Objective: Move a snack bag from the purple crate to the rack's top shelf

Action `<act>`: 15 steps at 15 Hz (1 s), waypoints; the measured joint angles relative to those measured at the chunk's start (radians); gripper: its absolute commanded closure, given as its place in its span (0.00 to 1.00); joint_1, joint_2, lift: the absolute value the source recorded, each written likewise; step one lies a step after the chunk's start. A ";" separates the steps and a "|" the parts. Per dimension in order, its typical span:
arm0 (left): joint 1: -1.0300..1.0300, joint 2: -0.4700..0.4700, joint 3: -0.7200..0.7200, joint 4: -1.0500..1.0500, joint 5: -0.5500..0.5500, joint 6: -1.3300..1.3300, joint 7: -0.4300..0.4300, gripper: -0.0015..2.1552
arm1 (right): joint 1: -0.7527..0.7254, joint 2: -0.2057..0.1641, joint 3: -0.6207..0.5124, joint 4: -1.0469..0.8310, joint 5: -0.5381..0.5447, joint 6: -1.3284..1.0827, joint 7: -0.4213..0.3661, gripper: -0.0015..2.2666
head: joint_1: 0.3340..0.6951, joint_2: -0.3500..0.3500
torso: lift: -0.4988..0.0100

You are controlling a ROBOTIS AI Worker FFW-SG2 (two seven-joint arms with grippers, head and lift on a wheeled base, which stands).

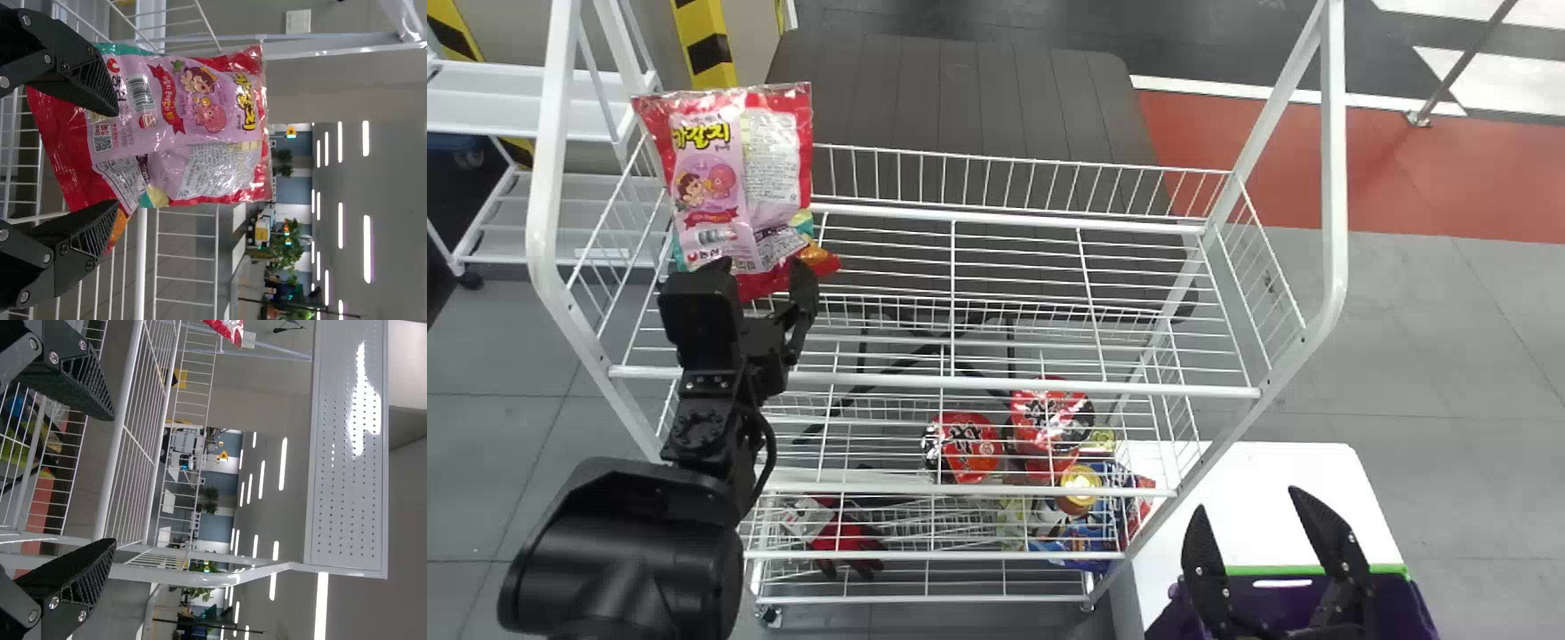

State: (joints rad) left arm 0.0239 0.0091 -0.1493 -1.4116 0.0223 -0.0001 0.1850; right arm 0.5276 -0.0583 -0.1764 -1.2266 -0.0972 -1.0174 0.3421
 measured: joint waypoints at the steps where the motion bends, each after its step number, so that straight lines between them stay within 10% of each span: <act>1: 0.000 0.000 0.006 -0.010 0.001 0.016 -0.001 0.24 | -0.003 0.000 0.000 0.004 0.001 -0.001 0.000 0.08 | 1.00 0.32 | 0.98; 10: -0.002 0.000 0.032 -0.038 -0.001 0.020 -0.016 0.60 | -0.012 0.000 0.004 0.012 0.004 -0.002 0.000 0.08 | 1.00 0.36 | 0.98; 15: 0.033 0.000 0.022 -0.024 -0.031 -0.144 -0.001 0.60 | -0.012 0.000 0.006 0.012 0.005 -0.002 -0.001 0.08 | 1.00 0.35 | 0.98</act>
State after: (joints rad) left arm 0.0566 0.0091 -0.1275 -1.4359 -0.0090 -0.1440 0.1845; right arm 0.5154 -0.0583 -0.1704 -1.2149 -0.0920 -1.0192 0.3406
